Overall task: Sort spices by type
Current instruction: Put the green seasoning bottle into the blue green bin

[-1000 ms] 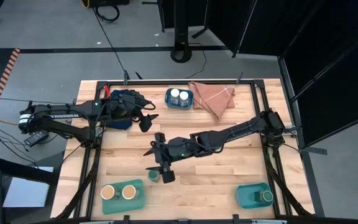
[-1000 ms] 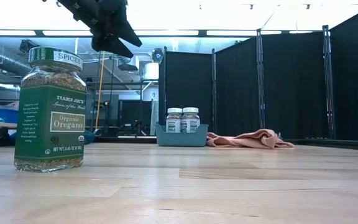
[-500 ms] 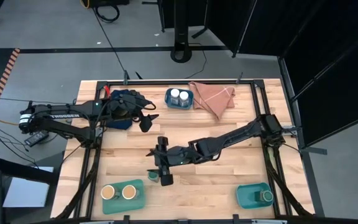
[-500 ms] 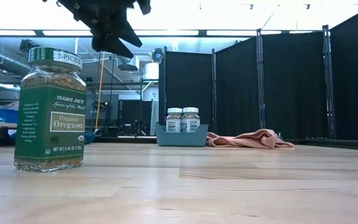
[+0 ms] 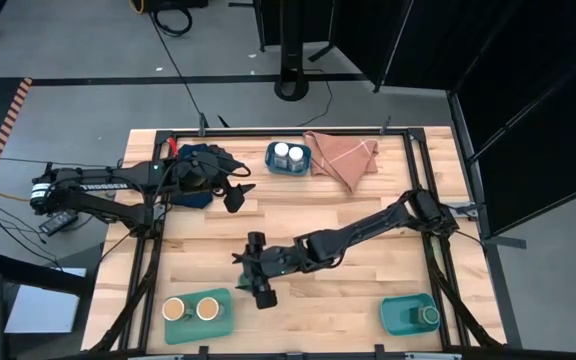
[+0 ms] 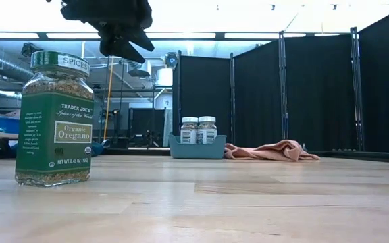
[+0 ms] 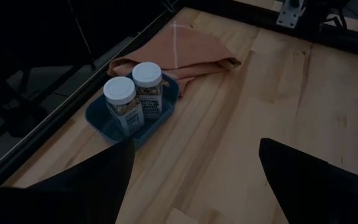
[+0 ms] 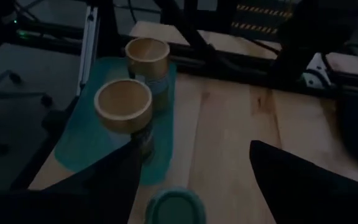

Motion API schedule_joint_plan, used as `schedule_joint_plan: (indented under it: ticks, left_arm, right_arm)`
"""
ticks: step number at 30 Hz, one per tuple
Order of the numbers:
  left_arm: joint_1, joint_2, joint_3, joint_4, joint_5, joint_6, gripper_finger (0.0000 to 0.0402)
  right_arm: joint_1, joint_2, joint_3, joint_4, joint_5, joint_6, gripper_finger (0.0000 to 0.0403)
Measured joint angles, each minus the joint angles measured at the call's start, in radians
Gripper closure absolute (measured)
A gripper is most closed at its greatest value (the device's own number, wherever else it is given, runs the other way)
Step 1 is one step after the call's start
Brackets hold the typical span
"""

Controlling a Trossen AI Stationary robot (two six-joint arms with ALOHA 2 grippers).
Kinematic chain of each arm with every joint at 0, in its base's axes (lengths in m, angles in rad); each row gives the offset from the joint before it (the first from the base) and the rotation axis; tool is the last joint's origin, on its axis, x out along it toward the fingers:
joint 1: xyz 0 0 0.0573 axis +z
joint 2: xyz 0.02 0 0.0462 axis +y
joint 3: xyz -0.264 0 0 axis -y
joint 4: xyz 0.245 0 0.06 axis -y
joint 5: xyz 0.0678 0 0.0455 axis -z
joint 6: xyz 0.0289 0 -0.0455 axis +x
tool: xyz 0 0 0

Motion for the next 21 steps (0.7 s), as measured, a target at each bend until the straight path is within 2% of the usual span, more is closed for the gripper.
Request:
schedule_joint_plan:
  ticks: [10,21]
  left_arm:
    - [0.0,0.0,0.0,0.004,0.0,0.0,0.0051]
    - [0.0,0.0,0.0,0.002,0.0,0.0,0.0051]
  right_arm:
    - [0.01,0.081,0.0,0.034,-0.015,0.104,0.0096]
    - [0.005,0.098,0.0,-0.033,-0.015,0.104,0.0099]
